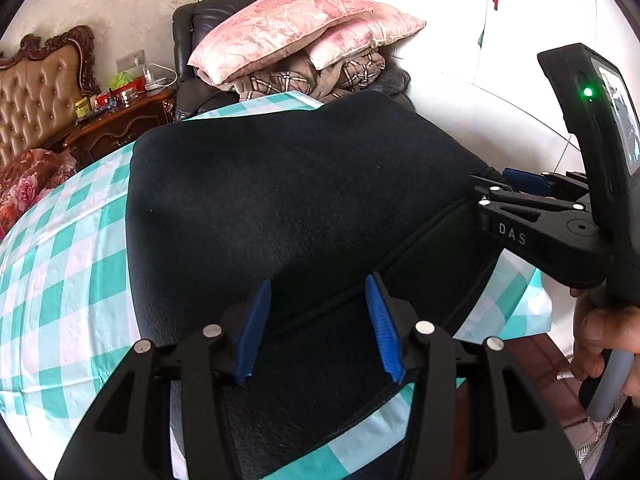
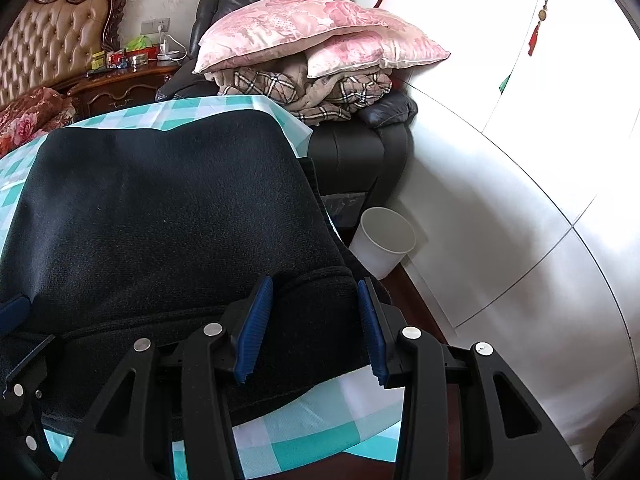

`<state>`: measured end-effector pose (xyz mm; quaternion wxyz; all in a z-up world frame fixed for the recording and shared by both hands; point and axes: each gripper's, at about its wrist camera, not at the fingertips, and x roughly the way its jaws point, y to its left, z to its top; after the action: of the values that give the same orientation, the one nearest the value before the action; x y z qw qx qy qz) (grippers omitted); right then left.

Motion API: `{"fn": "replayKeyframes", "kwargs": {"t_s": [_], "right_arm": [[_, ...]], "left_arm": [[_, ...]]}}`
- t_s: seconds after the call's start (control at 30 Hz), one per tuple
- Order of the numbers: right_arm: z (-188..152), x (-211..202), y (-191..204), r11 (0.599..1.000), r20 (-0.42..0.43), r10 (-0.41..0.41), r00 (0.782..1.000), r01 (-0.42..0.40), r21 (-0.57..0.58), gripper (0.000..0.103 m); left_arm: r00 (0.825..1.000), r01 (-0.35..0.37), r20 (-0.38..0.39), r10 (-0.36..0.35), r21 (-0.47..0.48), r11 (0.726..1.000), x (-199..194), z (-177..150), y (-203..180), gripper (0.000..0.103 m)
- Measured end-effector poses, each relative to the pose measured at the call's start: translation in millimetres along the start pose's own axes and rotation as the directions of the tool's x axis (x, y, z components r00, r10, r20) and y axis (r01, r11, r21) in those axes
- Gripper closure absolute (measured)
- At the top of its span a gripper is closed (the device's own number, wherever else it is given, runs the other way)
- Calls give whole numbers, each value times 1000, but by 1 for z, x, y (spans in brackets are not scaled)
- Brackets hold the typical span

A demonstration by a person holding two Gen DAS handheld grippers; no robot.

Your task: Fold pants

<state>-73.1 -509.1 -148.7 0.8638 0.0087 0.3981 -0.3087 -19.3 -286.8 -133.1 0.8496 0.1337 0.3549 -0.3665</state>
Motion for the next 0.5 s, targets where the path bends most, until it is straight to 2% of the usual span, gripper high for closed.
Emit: {"fn": "replayKeyframes", "kwargs": {"t_s": [0.2,0.23,0.27,0.33,0.4,0.47,0.5], "right_arm": [[-1,-2,2,1000,-1,-8,1000,8,-2,66],[0,-2,2,1000,-6,-7,1000,7,-4,66],[1,-3,1,1000,-11,-5,1000,5,-3,66],[4,-10,1,1000,-19,-3,1000,3,-2,66],[4,-24,0,1000,-35,7,999,-6,8,66],[4,-44,-3,999,-29,38,999,-37,29,66],[3,-51,-4,998,-22,45,999,-44,36,60]], "left_arm": [[999,43,-24,-44,-39,998,-7,7,8,52],[998,53,-28,-54,-44,998,-13,10,12,46],[998,60,-26,-61,-49,997,-19,12,15,37],[998,68,-15,-69,-62,996,-35,19,23,25],[998,58,-8,-59,-54,997,-49,23,27,18],[999,32,5,-32,-55,998,-65,26,32,6],[1000,25,9,-24,-61,998,-69,27,34,4]]}}
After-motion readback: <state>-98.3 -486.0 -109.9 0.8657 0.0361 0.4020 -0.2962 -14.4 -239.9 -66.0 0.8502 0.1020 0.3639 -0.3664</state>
